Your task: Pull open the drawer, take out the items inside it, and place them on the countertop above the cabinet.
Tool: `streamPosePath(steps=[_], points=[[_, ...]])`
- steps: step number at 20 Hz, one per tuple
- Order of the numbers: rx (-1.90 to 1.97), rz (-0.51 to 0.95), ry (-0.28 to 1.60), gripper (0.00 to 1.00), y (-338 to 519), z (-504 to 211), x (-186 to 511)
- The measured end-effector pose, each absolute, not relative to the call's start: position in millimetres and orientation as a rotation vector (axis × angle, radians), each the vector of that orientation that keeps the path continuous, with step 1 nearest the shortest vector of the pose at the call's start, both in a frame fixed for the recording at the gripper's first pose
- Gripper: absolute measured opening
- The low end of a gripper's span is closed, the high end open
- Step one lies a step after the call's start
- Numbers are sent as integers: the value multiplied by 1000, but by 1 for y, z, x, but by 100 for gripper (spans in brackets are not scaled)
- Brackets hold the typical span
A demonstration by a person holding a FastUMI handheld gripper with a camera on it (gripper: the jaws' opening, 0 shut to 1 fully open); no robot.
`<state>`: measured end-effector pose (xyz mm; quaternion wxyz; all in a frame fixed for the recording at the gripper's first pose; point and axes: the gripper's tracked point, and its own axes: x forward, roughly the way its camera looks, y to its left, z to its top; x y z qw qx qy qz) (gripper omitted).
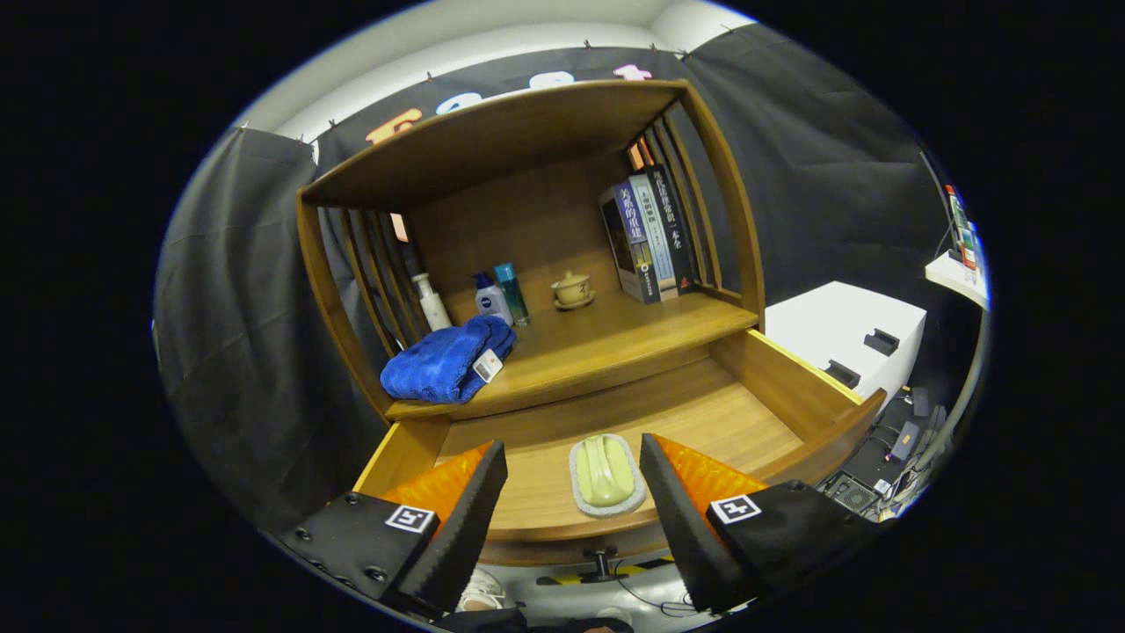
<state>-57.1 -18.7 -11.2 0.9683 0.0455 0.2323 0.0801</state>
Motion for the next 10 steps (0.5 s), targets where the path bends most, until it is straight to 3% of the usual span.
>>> streamPosePath(steps=[10], points=[[-163, 183, 811, 99, -3, -49, 23]])
